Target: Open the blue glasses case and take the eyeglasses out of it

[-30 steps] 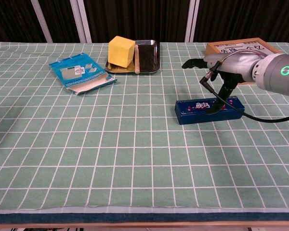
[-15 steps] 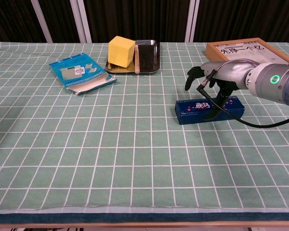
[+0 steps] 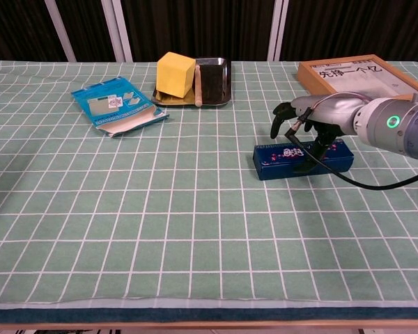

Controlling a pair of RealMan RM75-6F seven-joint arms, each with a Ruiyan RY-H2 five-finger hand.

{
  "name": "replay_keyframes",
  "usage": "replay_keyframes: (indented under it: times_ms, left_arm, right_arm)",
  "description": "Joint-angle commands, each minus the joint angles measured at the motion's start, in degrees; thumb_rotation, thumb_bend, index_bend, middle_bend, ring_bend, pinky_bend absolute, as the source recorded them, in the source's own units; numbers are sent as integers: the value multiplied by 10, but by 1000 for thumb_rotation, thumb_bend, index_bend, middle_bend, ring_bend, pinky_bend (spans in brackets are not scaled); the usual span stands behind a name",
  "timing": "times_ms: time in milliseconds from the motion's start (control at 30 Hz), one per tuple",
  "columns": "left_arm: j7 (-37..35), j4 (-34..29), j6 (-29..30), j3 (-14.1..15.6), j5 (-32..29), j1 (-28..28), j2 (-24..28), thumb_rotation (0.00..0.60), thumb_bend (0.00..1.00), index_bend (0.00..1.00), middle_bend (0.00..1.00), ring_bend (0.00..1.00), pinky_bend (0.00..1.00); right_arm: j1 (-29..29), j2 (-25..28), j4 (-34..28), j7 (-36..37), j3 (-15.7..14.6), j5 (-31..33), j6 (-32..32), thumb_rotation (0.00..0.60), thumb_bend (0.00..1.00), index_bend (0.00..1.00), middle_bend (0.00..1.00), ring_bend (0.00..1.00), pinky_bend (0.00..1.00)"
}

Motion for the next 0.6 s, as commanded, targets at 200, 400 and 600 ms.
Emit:
replay_keyframes:
  times_ms: [200, 400, 600]
  left_arm:
    - [-1, -1, -1, 0, -1, 0, 0, 600, 45, 0, 0, 0, 0]
    - [-2, -2, -2, 0, -1, -1, 1, 600, 46, 0, 0, 0, 0]
    - [-4, -3, -2, 0, 0, -1, 2, 600, 45, 0, 0, 0, 0]
  right_arm:
    - [4, -10, 2, -3, -1, 6, 8, 600, 288, 297, 33, 0, 228]
    - [7, -19, -15, -37, -2, 39, 38, 600, 305, 297, 33, 0, 228]
    - [13, -34, -22, -69, 4, 77, 67, 600, 306, 296, 33, 0, 228]
